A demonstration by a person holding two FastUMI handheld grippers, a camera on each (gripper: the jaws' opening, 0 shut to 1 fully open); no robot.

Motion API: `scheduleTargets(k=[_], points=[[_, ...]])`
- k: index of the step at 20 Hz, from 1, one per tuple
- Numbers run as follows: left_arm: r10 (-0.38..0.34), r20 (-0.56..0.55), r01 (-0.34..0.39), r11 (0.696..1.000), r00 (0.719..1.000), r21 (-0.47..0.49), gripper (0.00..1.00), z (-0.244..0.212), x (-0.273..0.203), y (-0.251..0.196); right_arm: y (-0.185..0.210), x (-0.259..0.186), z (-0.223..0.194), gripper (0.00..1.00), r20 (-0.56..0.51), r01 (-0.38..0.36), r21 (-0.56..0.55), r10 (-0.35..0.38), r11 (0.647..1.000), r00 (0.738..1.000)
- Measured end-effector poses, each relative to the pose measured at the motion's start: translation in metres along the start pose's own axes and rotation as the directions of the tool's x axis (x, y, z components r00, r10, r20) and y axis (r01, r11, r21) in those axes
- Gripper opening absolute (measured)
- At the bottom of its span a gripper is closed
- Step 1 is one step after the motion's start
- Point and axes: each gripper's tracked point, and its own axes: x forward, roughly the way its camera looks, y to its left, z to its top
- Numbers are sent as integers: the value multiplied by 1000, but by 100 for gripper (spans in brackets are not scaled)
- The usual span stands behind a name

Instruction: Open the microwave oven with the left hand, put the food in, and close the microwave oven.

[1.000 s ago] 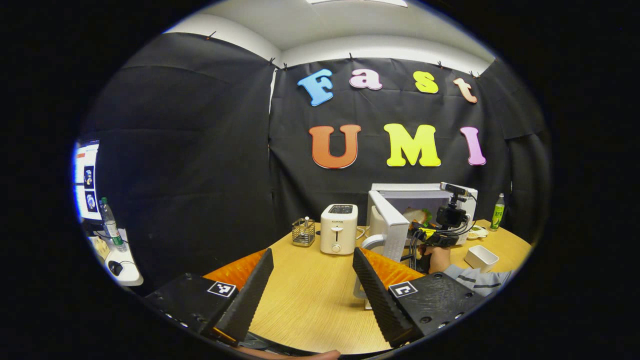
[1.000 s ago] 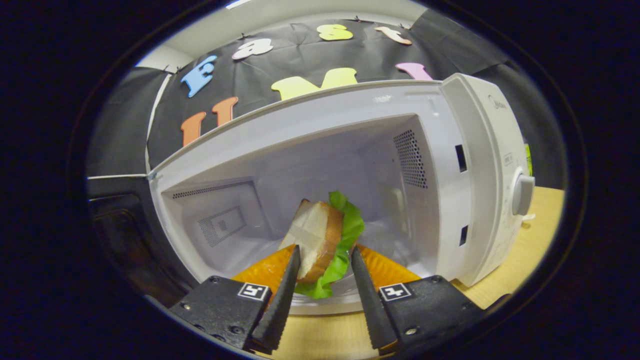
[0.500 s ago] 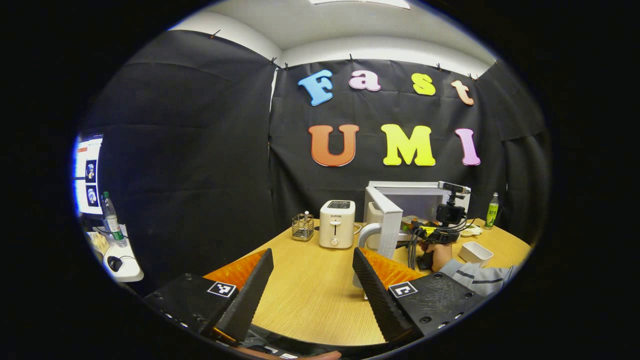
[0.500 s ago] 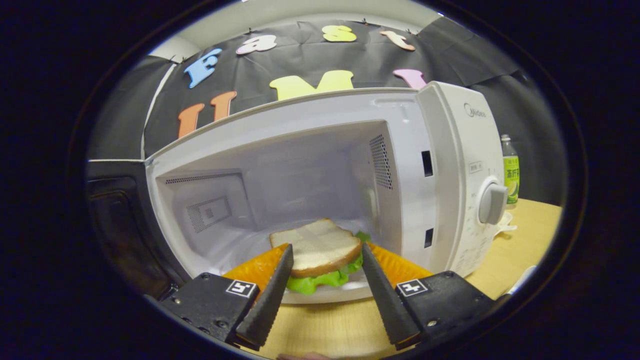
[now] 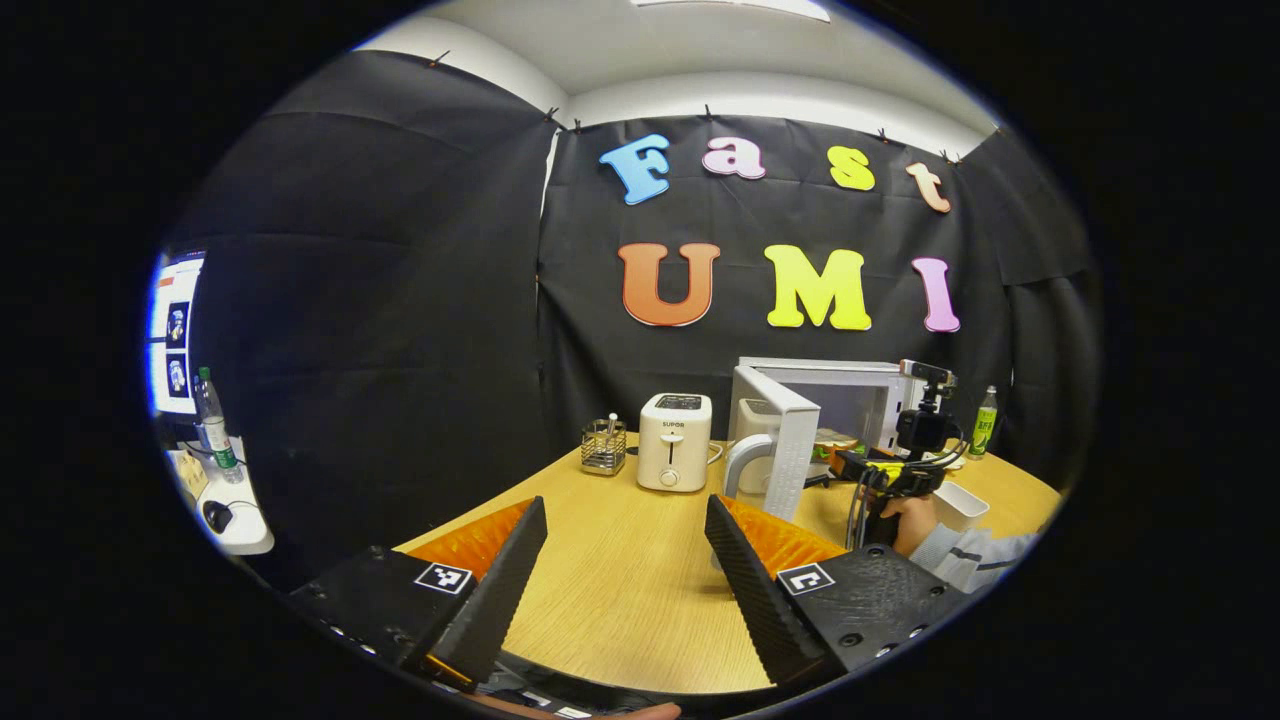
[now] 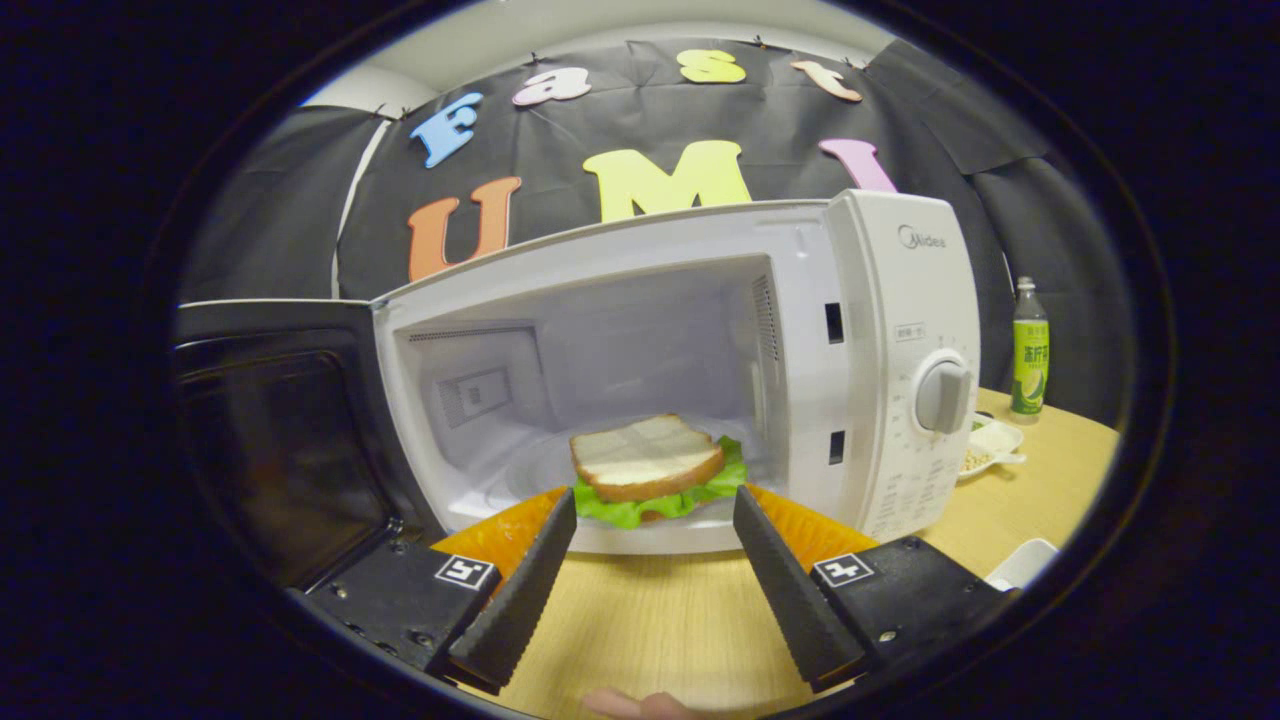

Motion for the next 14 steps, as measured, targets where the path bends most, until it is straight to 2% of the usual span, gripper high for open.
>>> scheduleTargets(k=[1, 2, 3, 5, 6, 8, 10, 12, 13, 14], points=[[-10, 3, 10, 1000, 1000, 11, 95, -1, 5, 0, 1, -11, -1, 92, -2, -15, -10, 15, 1000, 1000], [-24, 10, 23, 1000, 1000, 21, 83, 0, 10, -1, 3, -23, 0, 92, -3, -33, -13, 33, 999, 999], [-40, 20, 39, 999, 999, 31, 94, 1, 16, -3, 6, -34, 2, 92, -2, -53, -19, 53, 998, 999], [-49, 19, 48, 998, 999, 48, 87, 1, 26, -4, 5, -59, 12, 92, 15, -73, -36, 73, 997, 997], [-55, 14, 54, 997, 998, 50, 77, -1, 32, -3, 7, -71, 20, 92, 27, -90, -44, 91, 995, 995], [-90, 23, 88, 994, 996, 60, 74, -3, 40, -10, 3, -99, 34, 92, 41, -109, -56, 111, 992, 993], [-82, 32, 79, 993, 996, 85, 51, -1, 48, -7, 1, -131, 55, 92, 68, -132, -61, 136, 989, 988], [-86, 25, 84, 993, 996, 81, 14, -6, 55, -3, -6, -165, 79, 91, 102, -134, -93, 144, 987, 984], [-112, 19, 110, 992, 994, 68, 10, -9, 59, -8, -9, -182, 93, 91, 120, -133, -118, 147, 984, 982], [-118, 24, 116, 991, 993, 61, 9, -8, 62, -11, -15, -194, 104, 100, 136, -123, -141, 142, 982, 981]])
